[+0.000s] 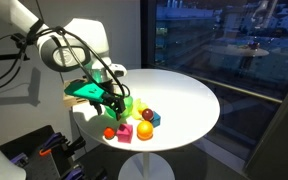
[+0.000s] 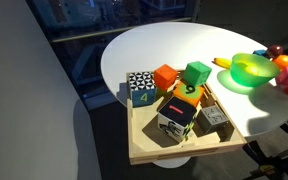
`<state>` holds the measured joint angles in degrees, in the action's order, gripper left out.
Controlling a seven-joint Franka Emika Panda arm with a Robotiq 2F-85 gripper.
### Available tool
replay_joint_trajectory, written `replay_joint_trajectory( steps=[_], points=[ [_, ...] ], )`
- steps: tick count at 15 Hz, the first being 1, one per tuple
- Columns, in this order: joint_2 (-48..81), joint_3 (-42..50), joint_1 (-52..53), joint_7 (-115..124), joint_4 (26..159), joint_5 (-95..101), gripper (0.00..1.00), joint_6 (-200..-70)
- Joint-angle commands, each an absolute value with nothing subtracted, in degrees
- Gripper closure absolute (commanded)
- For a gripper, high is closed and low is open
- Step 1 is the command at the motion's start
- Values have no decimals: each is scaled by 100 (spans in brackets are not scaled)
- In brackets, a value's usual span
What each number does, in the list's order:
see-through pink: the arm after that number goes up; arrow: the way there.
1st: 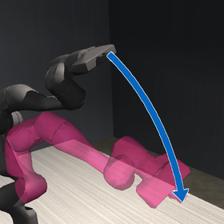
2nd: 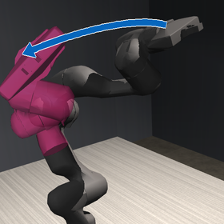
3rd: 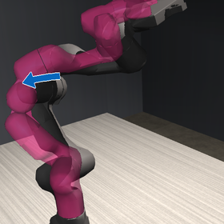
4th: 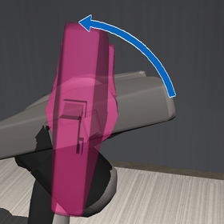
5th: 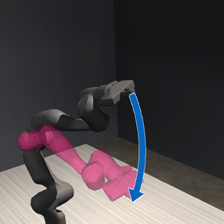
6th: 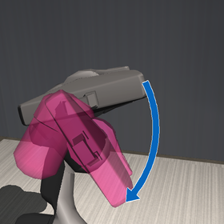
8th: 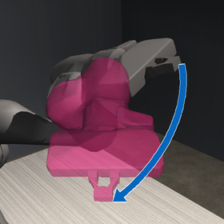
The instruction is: Pick up the orange fruit and place it in the green bowl
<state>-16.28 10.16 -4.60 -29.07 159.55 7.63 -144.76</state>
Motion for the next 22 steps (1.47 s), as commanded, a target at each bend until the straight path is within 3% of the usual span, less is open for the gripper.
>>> replay_joint_trajectory(
  steps=[1,10,22],
  points=[
    [-1355,1043,-486,-2935,15952,892,0,-14746],
    [-1235,1069,-482,-2755,15826,584,0,-14676],
    [-1167,828,-706,-432,15841,428,0,-14708]
  ],
)
